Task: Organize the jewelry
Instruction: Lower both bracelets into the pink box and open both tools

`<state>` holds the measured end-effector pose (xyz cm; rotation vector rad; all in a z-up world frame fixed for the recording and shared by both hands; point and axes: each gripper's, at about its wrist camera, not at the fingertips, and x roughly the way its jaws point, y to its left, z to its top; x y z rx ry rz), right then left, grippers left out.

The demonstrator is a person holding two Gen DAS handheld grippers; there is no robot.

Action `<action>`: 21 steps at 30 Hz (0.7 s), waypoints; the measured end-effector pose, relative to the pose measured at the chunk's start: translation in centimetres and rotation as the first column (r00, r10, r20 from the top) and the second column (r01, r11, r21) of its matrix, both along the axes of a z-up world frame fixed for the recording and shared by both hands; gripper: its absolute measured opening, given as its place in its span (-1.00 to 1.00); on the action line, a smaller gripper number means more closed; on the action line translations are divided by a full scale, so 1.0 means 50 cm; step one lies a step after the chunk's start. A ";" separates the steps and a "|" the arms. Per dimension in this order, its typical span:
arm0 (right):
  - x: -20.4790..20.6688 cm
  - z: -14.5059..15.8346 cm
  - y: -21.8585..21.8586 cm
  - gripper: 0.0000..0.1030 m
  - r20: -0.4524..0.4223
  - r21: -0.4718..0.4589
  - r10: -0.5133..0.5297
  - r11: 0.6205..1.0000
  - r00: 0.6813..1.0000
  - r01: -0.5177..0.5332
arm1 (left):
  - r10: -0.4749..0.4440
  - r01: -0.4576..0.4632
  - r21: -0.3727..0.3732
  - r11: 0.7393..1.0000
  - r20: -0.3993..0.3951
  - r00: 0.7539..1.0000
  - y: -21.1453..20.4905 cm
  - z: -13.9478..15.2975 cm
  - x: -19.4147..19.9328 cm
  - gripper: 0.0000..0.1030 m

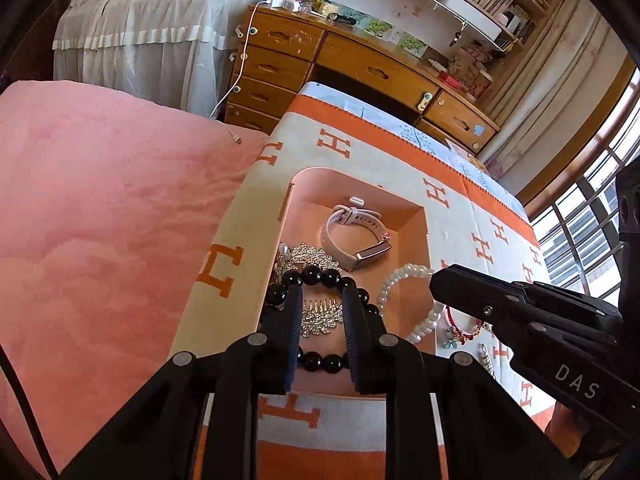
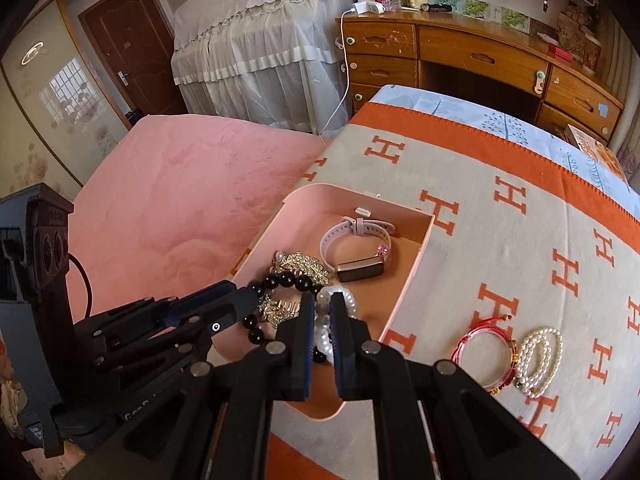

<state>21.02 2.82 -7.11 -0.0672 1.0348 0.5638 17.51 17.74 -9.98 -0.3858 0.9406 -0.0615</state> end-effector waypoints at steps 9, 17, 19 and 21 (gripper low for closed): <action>-0.024 0.011 -0.011 -0.83 0.013 0.060 0.006 0.998 1.000 -0.007 | 0.038 -0.041 0.072 0.997 0.035 0.999 -0.003 0.026 -0.013 -0.22; -0.059 0.017 -0.048 -0.83 0.034 0.101 -0.020 0.995 0.999 0.017 | 0.030 -0.039 0.136 0.990 0.070 0.997 -0.024 0.052 -0.025 -0.21; -0.067 0.018 -0.063 -0.83 0.034 0.112 -0.033 0.993 0.999 0.029 | 0.020 -0.031 0.149 0.988 0.078 0.997 -0.034 0.058 -0.029 -0.20; -0.075 0.019 -0.079 -0.83 0.039 0.120 -0.046 0.992 0.998 0.041 | 0.009 -0.023 0.162 0.987 0.087 0.996 -0.044 0.065 -0.033 -0.18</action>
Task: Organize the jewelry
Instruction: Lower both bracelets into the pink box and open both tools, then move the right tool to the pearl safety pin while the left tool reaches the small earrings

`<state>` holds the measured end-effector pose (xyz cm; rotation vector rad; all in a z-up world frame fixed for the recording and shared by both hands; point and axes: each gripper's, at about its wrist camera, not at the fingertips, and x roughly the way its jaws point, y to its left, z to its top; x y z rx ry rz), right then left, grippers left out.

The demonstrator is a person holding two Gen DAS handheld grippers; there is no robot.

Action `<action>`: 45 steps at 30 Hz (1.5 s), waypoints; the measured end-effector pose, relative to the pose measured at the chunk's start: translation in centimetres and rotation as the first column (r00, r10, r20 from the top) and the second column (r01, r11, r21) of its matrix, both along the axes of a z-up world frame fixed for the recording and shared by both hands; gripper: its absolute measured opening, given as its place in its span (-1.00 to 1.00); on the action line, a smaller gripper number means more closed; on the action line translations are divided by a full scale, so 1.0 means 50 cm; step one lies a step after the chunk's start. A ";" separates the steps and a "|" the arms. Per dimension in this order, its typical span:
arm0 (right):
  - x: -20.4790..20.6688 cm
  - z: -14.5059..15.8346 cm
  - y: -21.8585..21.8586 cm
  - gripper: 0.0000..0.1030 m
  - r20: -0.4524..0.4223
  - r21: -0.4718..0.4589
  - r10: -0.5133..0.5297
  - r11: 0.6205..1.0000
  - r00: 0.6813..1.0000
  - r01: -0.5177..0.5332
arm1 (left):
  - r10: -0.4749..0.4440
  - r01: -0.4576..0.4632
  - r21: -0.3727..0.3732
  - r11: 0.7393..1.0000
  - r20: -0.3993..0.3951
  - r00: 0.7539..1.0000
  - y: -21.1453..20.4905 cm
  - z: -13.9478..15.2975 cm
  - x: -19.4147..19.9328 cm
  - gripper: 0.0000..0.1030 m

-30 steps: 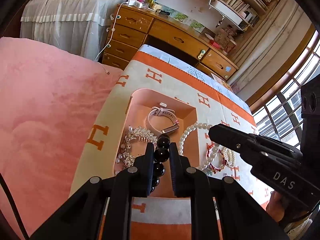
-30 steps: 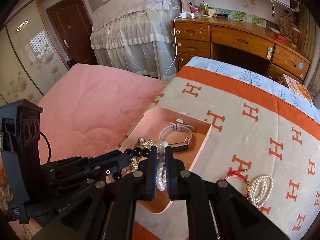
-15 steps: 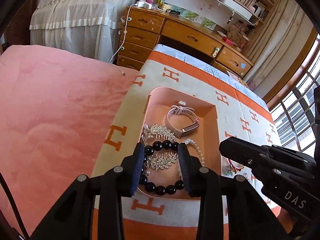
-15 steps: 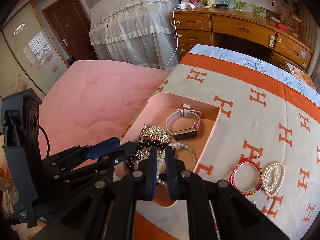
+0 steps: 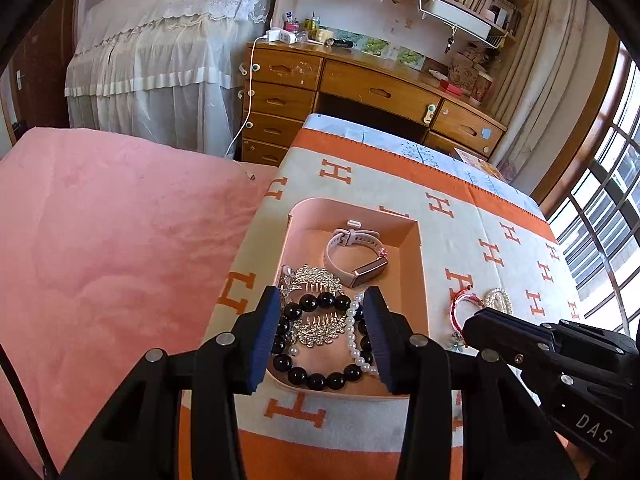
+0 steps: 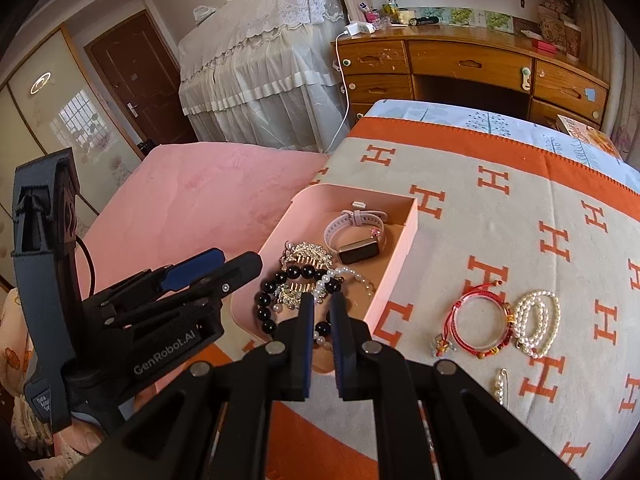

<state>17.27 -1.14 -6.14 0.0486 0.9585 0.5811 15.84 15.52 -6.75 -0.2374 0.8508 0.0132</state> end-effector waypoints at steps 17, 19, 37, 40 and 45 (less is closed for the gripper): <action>-0.089 -0.032 -0.180 -0.83 0.017 0.031 -0.144 0.989 0.989 0.144 | -0.134 0.129 0.098 0.987 0.044 0.990 -0.144 0.034 -0.048 0.04; -0.094 -0.035 -0.204 -0.83 0.019 0.035 -0.161 0.986 0.987 0.160 | -0.153 0.148 0.104 0.983 0.042 0.987 -0.166 0.034 -0.053 0.05; -0.069 -0.072 -0.345 -0.33 0.053 0.043 -0.265 0.964 0.963 0.263 | -0.258 0.259 0.046 0.965 -0.041 0.965 -0.265 -0.022 -0.103 0.25; -0.062 -0.087 -0.362 -0.33 0.038 0.047 -0.265 0.964 0.963 0.263 | -0.297 0.301 0.048 0.953 -0.067 0.953 -0.286 -0.047 -0.118 0.25; -0.059 -0.108 -0.363 -0.33 0.025 0.039 -0.226 0.974 0.974 0.225 | -0.331 0.336 0.053 0.940 -0.086 0.940 -0.306 -0.076 -0.126 0.25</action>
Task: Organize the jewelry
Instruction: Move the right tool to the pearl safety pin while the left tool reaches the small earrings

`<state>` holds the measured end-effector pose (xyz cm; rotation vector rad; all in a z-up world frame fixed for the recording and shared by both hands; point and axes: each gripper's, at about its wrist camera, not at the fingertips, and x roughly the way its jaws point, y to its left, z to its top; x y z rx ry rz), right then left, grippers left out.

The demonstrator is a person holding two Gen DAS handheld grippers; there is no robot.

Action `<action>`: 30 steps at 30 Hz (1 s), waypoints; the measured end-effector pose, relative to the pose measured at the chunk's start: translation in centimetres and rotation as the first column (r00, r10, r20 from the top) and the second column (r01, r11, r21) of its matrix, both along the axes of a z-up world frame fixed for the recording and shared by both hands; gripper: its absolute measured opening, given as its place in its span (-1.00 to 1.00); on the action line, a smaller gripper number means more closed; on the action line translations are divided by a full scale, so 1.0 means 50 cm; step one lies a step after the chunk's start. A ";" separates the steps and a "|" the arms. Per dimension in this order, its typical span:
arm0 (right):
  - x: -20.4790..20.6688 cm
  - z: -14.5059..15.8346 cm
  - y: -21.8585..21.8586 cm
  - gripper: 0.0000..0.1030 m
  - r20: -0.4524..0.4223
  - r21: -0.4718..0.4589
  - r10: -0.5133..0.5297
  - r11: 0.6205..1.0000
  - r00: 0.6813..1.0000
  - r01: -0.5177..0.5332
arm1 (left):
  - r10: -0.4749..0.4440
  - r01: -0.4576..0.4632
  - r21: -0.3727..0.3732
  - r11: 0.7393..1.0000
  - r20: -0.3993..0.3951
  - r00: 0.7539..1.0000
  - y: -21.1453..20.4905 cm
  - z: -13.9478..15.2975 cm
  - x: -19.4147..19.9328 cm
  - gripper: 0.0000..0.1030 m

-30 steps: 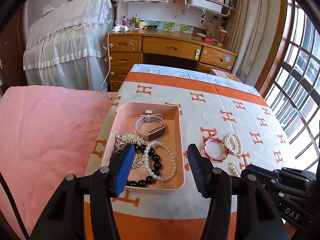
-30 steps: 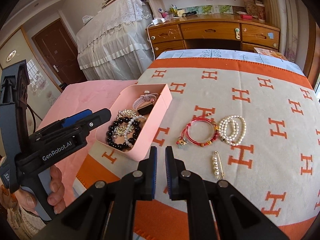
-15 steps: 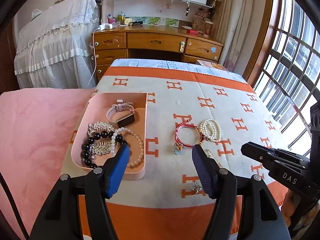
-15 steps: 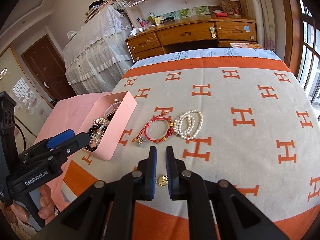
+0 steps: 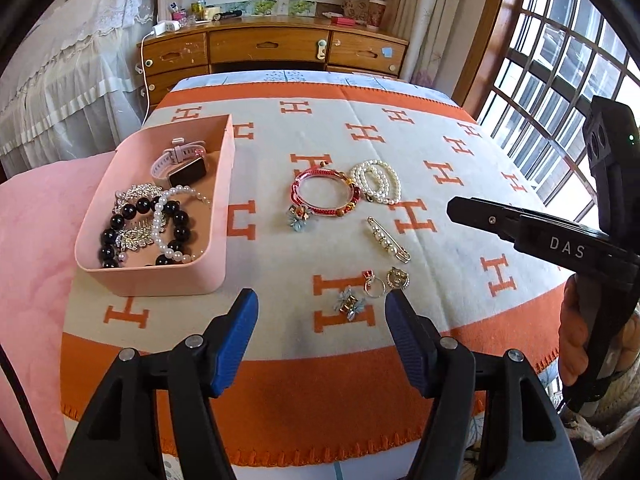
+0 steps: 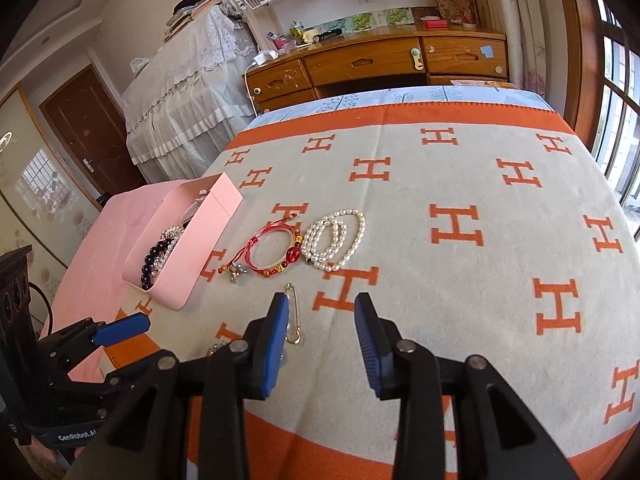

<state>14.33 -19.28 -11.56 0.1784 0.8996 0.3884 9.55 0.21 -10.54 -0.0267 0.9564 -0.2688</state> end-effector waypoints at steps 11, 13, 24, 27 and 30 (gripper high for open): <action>0.003 -0.026 0.018 -0.33 -0.023 -0.013 0.062 0.998 0.998 -0.063 | -0.106 0.107 0.044 0.993 -0.015 0.994 -0.047 -0.052 0.020 -0.14; 0.004 -0.031 0.020 -0.33 -0.028 -0.019 0.068 0.997 0.997 -0.069 | -0.117 0.118 0.044 0.992 -0.032 0.993 -0.050 -0.064 0.026 -0.23; 0.012 -0.049 0.041 -0.33 -0.052 -0.052 0.111 0.992 0.992 -0.113 | -0.136 0.137 0.060 0.989 -0.030 0.990 -0.055 -0.082 0.041 -0.62; 0.014 -0.051 0.048 -0.33 -0.052 -0.064 0.120 0.990 0.991 -0.124 | -0.142 0.143 0.063 0.988 -0.029 0.990 -0.057 -0.081 0.041 -0.66; 0.017 -0.051 0.057 -0.33 -0.053 -0.076 0.132 0.988 0.990 -0.135 | -0.142 0.143 0.056 0.988 -0.028 0.990 -0.056 -0.080 0.041 -0.66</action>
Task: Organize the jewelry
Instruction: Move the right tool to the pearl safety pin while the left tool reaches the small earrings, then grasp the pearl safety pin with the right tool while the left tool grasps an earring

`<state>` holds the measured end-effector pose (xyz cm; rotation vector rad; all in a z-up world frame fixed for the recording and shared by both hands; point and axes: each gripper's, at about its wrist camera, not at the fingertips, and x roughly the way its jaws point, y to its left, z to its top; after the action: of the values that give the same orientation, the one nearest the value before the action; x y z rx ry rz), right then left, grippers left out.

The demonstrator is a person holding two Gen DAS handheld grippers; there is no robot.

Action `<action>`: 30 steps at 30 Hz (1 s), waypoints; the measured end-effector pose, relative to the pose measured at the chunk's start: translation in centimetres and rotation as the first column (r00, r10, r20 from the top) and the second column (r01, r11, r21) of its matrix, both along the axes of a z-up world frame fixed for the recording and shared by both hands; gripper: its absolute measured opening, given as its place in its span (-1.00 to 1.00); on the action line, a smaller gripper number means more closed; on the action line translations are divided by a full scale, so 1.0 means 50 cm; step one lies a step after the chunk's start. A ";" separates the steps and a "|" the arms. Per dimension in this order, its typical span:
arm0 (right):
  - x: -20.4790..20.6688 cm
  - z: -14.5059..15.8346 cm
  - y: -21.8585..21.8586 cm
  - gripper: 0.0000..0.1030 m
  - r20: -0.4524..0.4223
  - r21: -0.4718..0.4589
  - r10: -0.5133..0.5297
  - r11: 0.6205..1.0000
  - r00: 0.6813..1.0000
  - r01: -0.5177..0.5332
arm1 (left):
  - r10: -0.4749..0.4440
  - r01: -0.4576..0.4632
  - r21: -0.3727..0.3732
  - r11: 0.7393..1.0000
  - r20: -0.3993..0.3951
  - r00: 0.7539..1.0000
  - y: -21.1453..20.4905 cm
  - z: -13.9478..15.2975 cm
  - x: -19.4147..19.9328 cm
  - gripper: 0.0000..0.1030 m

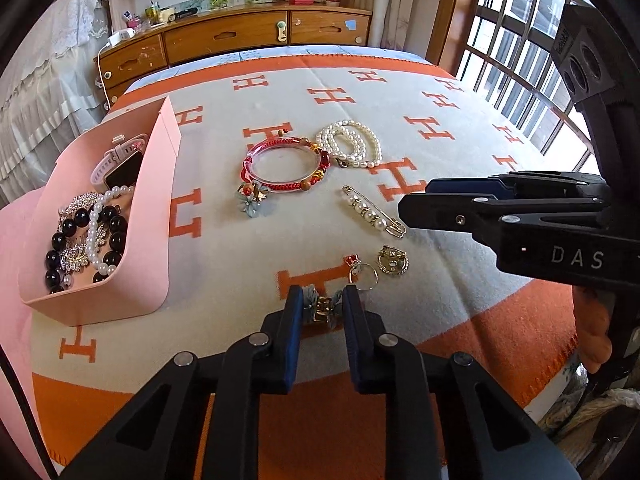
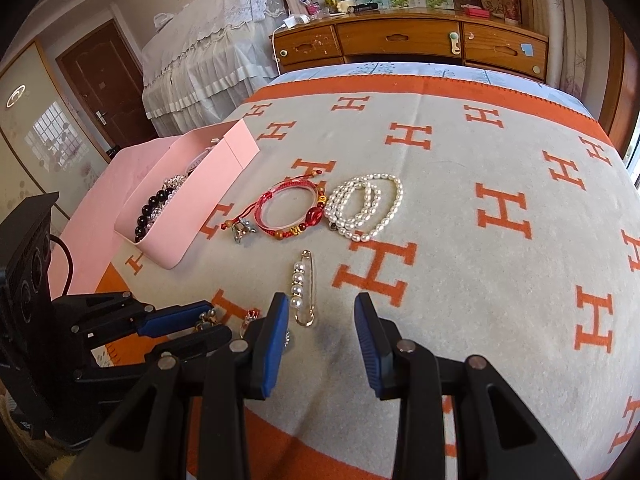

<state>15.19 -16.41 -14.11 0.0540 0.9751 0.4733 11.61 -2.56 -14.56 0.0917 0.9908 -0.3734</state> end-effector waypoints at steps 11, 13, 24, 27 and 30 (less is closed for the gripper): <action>0.029 -0.019 0.055 -0.33 0.006 -0.113 0.050 0.992 0.999 -0.049 | 0.019 -0.018 -0.052 0.998 0.019 1.000 0.026 0.024 -0.011 -0.66; 0.028 -0.019 0.067 -0.38 0.024 -0.157 0.060 0.986 0.998 -0.056 | 0.024 -0.022 -0.067 0.998 0.027 0.999 0.032 0.031 -0.012 -0.66; 0.025 -0.011 0.065 -0.74 0.046 -0.192 0.036 0.981 0.998 -0.026 | 0.092 -0.081 -0.157 0.984 0.066 0.994 0.099 0.097 -0.019 -0.66; 0.024 0.011 0.066 -0.74 0.060 -0.168 0.029 0.986 0.998 -0.019 | 0.127 -0.111 -0.151 0.982 0.099 0.987 0.126 0.125 -0.019 -0.66; 0.016 0.046 0.083 -0.74 0.083 -0.132 0.049 0.991 0.995 -0.038 | 0.186 -0.166 -0.143 0.976 0.138 0.973 0.169 0.157 -0.010 -0.66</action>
<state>15.98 -12.27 -11.80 -0.1048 0.9221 0.4474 11.11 5.89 -6.70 -0.0863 0.8160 -0.2630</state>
